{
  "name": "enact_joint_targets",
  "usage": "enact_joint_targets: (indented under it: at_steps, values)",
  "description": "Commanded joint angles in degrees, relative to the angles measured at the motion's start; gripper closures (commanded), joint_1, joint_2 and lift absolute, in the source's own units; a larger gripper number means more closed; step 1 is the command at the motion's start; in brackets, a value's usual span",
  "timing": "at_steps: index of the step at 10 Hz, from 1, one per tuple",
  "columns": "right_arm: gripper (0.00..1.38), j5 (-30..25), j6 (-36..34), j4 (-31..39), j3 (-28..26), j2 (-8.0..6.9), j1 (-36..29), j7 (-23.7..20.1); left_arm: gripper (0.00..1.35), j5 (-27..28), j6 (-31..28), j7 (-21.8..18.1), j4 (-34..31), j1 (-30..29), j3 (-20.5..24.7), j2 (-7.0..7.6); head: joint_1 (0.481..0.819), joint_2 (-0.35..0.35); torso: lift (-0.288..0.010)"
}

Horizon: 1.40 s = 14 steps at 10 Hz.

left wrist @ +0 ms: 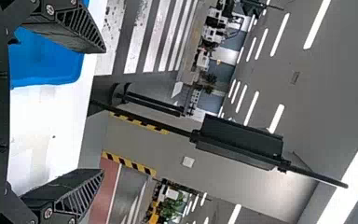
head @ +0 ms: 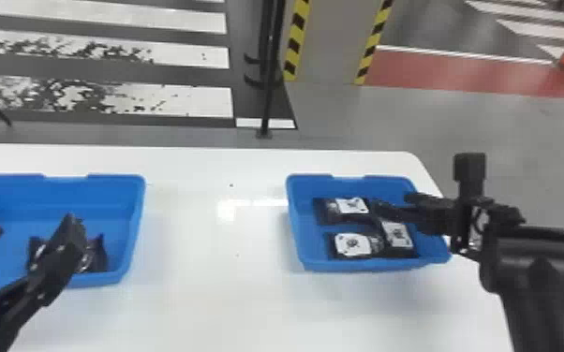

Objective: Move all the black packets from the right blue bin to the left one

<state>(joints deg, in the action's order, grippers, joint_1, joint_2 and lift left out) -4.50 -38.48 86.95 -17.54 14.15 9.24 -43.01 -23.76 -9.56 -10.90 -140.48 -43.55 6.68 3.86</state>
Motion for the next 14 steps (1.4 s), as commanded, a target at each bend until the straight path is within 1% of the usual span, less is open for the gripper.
enact_joint_targets:
  at_steps: [1, 4, 6, 8, 10, 14]
  values:
    - [0.14, 1.41, 0.80, -2.22, 2.00, -0.35, 1.45, 0.38, 0.12, 0.11, -0.14, -0.09, 0.49, 0.24, -0.28, 0.18, 0.695, -0.180, -0.140]
    - [0.15, 2.90, 1.36, -3.21, 5.77, -1.31, 2.01, 2.40, 0.12, -0.12, -0.98, -0.70, 1.05, 0.53, -0.06, 0.27, 0.695, -0.142, -0.140]
    - [0.15, 3.81, 1.78, -4.33, 7.60, -1.40, 2.43, 3.37, 0.13, -0.35, -1.55, -1.23, 1.47, 0.95, -0.06, 0.27, 0.695, -0.114, -0.140]
    - [0.15, 4.04, 1.78, -4.47, 8.17, -1.84, 2.57, 4.42, 0.13, -0.80, -1.97, -1.67, 1.89, 1.23, -0.06, 0.27, 0.695, -0.103, -0.140]
    - [0.15, 3.92, 1.64, -4.47, 8.51, -1.93, 2.29, 5.57, 0.13, -1.26, -1.97, -2.02, 2.17, 1.37, 0.06, 0.27, 0.695, -0.097, -0.140]
    - [0.15, 4.50, 1.50, -5.18, 8.51, -2.19, 1.45, 8.55, 0.13, -1.72, -1.97, -2.81, 2.74, 1.51, 0.17, 0.27, 0.695, -0.103, -0.140]
